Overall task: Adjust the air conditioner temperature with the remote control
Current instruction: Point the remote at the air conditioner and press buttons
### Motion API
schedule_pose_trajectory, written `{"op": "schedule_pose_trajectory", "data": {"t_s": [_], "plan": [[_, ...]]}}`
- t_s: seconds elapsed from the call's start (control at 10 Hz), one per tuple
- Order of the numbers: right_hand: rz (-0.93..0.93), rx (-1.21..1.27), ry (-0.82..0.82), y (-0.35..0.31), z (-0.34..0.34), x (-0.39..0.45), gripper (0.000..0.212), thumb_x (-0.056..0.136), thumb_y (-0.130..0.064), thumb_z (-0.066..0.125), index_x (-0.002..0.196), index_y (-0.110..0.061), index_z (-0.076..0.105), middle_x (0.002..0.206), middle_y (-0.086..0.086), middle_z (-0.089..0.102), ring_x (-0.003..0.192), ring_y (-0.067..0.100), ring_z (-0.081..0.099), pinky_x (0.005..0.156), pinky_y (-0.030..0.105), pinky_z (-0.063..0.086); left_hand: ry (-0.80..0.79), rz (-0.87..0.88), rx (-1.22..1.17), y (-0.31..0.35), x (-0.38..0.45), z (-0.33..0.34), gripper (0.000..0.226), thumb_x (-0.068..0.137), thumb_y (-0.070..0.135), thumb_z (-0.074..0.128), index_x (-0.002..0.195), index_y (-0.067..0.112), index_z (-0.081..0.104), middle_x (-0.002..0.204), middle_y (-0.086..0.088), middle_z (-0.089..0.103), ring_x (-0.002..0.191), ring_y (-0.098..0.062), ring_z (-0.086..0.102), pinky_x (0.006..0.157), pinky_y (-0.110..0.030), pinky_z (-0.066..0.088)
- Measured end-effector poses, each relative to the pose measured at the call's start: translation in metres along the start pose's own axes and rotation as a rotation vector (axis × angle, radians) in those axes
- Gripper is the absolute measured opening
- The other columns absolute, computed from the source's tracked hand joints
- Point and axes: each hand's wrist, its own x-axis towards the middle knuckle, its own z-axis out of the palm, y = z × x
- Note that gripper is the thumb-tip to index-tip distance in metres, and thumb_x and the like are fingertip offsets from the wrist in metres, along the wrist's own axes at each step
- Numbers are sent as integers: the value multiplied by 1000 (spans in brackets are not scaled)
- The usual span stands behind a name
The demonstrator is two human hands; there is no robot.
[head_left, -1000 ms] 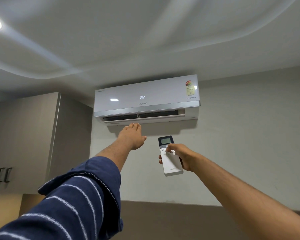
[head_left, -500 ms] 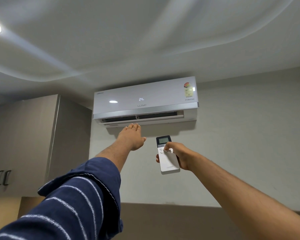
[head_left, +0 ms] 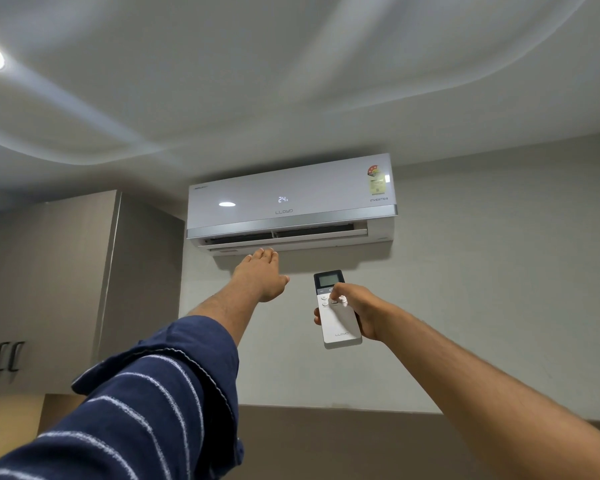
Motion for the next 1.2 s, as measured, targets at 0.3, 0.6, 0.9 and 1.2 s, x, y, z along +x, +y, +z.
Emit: {"op": "schedule_pose_trajectory", "data": {"t_s": [0.3,0.6,0.9,1.2], "plan": [[7,-7,18,2,-3,1,19,83,-7,41,96,0,53,64,16,73,60,28,71,59,30,57,-8,6,14,5,0,0,69,101,43,24,155,6,1,164,-11,-1,152,-25,0,123,-39,6],[7,-20,31,2,-3,2,21,82,-7,40,99,-1,51,63,15,72,60,29,71,57,28,56,-10,10,12,5,2,0,69,101,43,24,155,6,1,164,-10,-1,152,-25,0,124,-38,6],[4,13,1,2,-2,3,17,81,-6,40,92,-1,52,64,16,71,58,29,71,57,29,57,-2,8,14,4,4,0,70,101,43,25,155,6,0,164,-11,-1,152,-25,0,124,-39,6],[-3,15,-7,3,-2,4,17,81,-6,39,92,-1,52,67,17,70,58,29,70,57,28,57,-1,9,14,2,6,1,70,101,43,25,155,5,1,164,-11,0,152,-25,1,124,-39,7]]}}
